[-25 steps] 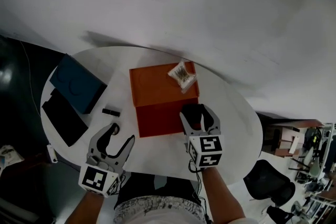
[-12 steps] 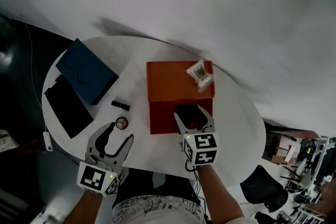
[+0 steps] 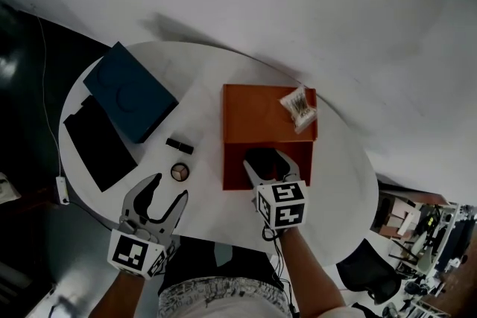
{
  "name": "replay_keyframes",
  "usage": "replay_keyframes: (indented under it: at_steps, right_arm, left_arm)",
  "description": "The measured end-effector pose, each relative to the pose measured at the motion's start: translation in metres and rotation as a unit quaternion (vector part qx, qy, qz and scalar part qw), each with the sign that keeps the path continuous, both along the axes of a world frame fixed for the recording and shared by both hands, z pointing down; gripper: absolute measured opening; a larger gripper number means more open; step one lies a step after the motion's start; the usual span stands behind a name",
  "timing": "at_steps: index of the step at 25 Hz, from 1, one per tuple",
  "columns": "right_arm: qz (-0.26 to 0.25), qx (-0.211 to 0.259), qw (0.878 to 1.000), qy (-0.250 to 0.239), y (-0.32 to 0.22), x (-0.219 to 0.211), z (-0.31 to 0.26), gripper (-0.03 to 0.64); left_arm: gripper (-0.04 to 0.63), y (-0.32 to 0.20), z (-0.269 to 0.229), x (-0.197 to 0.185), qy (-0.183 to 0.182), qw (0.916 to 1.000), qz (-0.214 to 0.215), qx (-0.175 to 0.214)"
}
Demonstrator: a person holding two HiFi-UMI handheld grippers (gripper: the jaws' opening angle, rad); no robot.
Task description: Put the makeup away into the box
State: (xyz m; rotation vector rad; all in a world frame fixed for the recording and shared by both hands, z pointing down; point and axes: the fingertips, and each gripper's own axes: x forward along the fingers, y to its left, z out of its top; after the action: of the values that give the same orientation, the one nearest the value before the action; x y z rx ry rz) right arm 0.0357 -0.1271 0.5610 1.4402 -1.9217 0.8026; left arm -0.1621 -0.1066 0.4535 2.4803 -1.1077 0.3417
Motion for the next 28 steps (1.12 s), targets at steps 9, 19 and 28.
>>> replay_keyframes:
  at_steps: [9,19,28]
  right_arm:
    - [-0.060,-0.059,0.996,0.005,-0.003,-0.022,0.019,0.319]
    - [-0.091,-0.095,0.991,0.000,-0.013,-0.037,0.030,0.321]
    - [-0.096,-0.110,0.989,-0.011,-0.016,-0.042,0.038,0.322]
  left_arm:
    - [0.259,-0.008,0.006,-0.019,0.011,0.9997,-0.023,-0.008]
    - [0.259,-0.019,0.011,-0.029,0.013,0.9992,-0.035,-0.012]
    - [0.259,-0.025,0.012,-0.031,0.015,0.9991,-0.038,-0.014]
